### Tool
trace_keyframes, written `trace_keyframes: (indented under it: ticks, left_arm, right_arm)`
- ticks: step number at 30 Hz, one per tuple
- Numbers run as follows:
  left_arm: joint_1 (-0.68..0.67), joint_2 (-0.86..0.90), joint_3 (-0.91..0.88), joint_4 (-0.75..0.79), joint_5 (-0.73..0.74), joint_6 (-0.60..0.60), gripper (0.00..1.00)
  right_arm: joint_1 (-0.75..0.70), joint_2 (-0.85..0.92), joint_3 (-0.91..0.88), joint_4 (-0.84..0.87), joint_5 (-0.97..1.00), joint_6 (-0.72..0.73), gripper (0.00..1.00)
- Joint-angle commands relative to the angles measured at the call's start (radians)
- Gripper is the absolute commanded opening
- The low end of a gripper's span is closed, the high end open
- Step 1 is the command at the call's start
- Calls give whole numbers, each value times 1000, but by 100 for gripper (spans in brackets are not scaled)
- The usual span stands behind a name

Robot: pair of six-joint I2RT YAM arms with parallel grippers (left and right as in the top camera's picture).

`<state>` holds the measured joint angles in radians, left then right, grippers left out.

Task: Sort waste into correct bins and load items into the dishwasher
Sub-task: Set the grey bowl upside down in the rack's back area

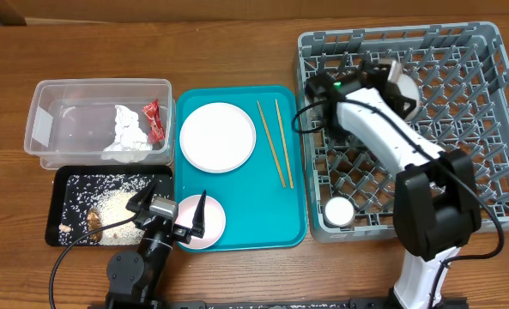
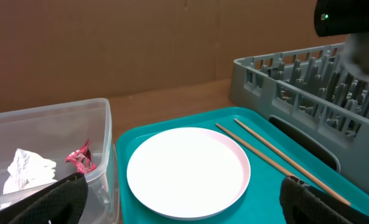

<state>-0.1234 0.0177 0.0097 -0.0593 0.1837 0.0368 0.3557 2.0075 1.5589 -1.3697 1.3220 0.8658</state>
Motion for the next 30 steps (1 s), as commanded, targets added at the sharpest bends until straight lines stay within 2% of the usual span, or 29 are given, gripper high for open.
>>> trace_keyframes:
  ticks: [1, 6, 12, 17, 21, 28, 30]
  left_arm:
    - [7, -6, -5, 2, 8, 9, 100]
    - [7, -6, -5, 2, 8, 9, 100]
    - [7, -6, -5, 2, 8, 9, 100]
    - [7, -6, -5, 2, 8, 9, 100]
    - [7, -6, -5, 2, 8, 9, 100]
    - [7, -6, -5, 2, 8, 9, 100]
    - [7, -6, -5, 2, 8, 9, 100]
  right_arm:
    - [-59, 11, 27, 16, 21, 17, 4]
    - [-94, 13, 24, 41, -124, -29, 4]
    - [-32, 14, 18, 24, -137, -28, 4]
    - [37, 14, 17, 3, -107, -28, 4]
    - [42, 14, 19, -5, 18, -29, 4]
    - [61, 14, 19, -5, -166, -32, 4]
    - [70, 14, 19, -5, -194, -31, 8]
